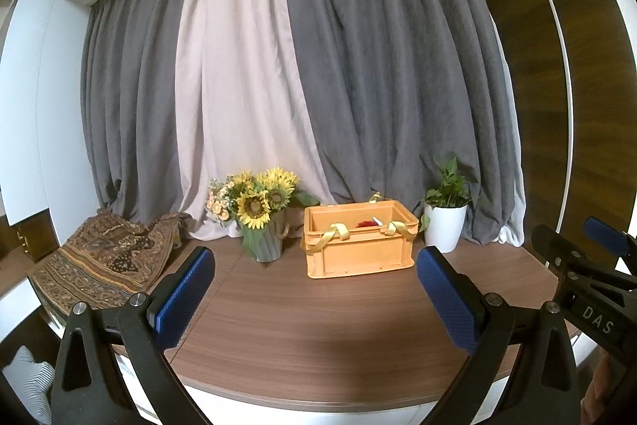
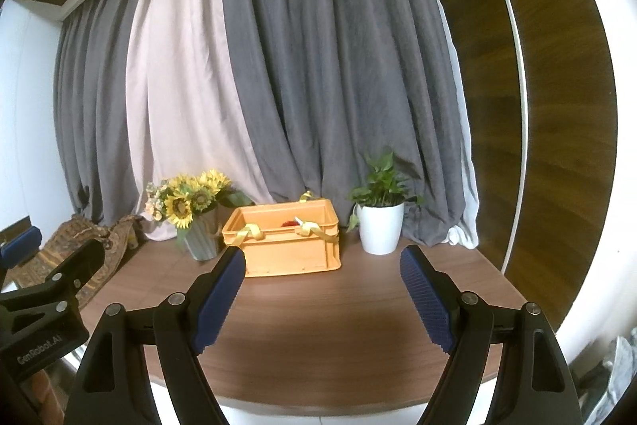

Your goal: Organize soft objects

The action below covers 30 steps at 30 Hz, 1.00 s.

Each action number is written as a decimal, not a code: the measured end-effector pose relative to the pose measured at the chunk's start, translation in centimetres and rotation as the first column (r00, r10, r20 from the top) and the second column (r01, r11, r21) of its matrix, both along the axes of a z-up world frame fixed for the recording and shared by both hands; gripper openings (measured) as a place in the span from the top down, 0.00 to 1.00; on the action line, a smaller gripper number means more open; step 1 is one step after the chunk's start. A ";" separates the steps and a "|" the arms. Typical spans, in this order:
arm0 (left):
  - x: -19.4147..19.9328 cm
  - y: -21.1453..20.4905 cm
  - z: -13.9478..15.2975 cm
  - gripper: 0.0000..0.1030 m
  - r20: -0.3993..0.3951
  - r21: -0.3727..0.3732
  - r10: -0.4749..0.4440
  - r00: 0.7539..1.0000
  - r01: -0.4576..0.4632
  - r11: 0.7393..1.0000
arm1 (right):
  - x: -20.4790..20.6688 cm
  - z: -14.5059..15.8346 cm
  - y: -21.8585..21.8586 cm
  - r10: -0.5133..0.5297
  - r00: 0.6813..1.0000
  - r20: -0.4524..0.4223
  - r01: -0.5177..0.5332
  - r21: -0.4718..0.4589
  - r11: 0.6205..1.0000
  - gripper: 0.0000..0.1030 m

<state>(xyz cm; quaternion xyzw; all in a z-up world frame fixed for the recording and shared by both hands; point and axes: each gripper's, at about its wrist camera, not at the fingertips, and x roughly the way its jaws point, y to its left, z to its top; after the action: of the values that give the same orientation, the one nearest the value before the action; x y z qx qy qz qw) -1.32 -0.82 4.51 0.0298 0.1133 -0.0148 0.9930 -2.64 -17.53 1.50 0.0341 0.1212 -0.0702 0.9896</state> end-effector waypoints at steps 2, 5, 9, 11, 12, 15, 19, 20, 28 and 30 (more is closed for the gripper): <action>-0.1 0.0 0.0 0.00 0.000 0.000 0.001 1.000 -0.001 1.000 | 0.0 0.0 0.0 0.001 1.000 0.000 -0.001 -0.001 1.000 0.21; -0.3 0.0 0.1 0.00 0.001 -0.002 0.004 1.000 -0.004 1.000 | 0.0 0.0 0.0 0.001 1.000 0.003 -0.001 -0.002 1.000 0.21; -0.3 0.0 0.2 0.00 0.002 -0.001 0.007 1.000 -0.007 1.000 | -0.2 0.1 0.2 0.004 1.000 0.006 -0.004 -0.002 1.000 0.21; -0.3 0.0 0.2 0.00 0.001 -0.002 0.007 1.000 -0.007 1.000 | -0.2 0.1 0.2 0.006 1.000 0.006 -0.006 -0.003 1.000 0.21; -0.3 -0.1 0.2 0.00 0.000 -0.003 0.008 1.000 -0.008 1.000 | -0.2 0.2 0.3 0.005 1.000 0.007 -0.005 -0.005 1.000 0.21; -0.1 -0.2 0.4 0.00 0.000 -0.004 0.005 1.000 -0.005 1.000 | -0.3 0.3 0.3 0.010 1.000 0.011 -0.010 -0.009 1.000 0.21; -0.3 -0.2 0.5 0.00 0.002 -0.011 0.000 1.000 0.000 1.000 | -0.4 0.4 0.3 0.009 1.000 0.012 -0.009 -0.006 1.000 0.21; -0.3 -0.2 0.6 0.00 0.004 -0.011 0.001 1.000 -0.001 1.000 | -0.4 0.4 0.3 0.009 1.000 0.012 -0.009 -0.007 1.000 0.21; -0.4 -0.3 0.6 0.00 0.005 -0.009 0.003 1.000 -0.002 1.000 | -0.3 0.5 0.4 0.009 1.000 0.013 -0.008 -0.006 1.000 0.21; -0.4 -0.2 0.5 0.00 0.005 -0.009 0.000 1.000 0.000 1.000 | -0.3 0.5 0.5 0.009 1.000 0.014 -0.009 -0.005 1.000 0.21</action>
<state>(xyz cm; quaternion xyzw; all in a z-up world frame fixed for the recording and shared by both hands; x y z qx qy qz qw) -1.71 -1.02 5.05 0.0251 0.1108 -0.0152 0.9934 -2.97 -17.07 1.95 0.0316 0.1145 -0.0659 0.9907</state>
